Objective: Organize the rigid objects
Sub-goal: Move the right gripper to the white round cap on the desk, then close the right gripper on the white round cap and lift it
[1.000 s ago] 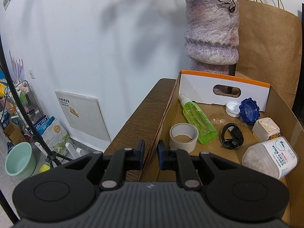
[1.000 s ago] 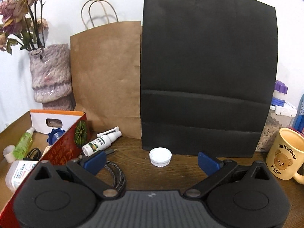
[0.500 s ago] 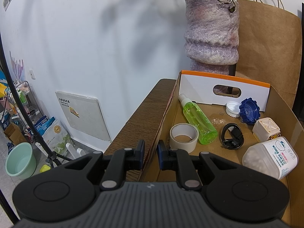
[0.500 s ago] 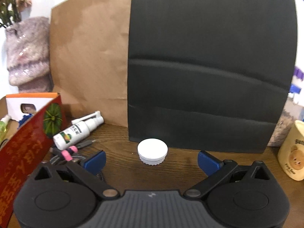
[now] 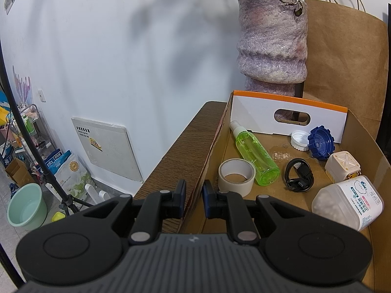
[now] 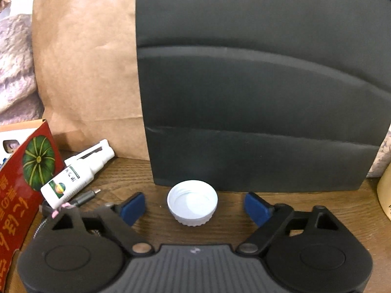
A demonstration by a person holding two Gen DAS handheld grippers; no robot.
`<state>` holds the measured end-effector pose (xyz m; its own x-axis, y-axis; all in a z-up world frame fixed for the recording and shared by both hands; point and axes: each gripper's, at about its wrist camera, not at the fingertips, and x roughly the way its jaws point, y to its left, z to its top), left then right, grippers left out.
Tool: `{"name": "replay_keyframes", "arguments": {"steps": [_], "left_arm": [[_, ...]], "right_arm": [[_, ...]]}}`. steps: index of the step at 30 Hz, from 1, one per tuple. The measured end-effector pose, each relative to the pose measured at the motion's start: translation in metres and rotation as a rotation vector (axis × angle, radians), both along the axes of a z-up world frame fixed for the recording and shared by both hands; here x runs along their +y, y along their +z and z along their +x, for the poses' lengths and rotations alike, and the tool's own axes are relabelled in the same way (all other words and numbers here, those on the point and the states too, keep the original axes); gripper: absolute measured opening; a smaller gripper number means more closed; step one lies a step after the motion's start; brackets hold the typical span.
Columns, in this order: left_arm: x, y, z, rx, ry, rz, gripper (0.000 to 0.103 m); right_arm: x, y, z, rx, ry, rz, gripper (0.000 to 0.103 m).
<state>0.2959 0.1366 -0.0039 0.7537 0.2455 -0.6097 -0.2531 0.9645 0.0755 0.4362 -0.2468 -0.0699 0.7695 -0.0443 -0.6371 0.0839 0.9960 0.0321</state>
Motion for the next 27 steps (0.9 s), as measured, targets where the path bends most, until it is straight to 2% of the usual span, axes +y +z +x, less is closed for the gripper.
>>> {"name": "replay_keyframes", "arguments": {"steps": [2,3,15,27], "left_arm": [[0.000,0.000,0.000,0.000,0.000,0.000,0.015],[0.000,0.000,0.000,0.000,0.000,0.000,0.015],[0.000,0.000,0.000,0.000,0.000,0.000,0.015],[0.000,0.000,0.000,0.000,0.000,0.000,0.015]], "right_arm": [[0.000,0.001,0.000,-0.014,-0.004,0.003,0.065],[0.000,0.002,-0.001,-0.024,-0.003,0.005,0.039],[0.001,0.007,-0.004,-0.041,0.008,-0.009,0.040],[-0.001,0.018,-0.028,-0.094,0.015,-0.034,0.040]]}}
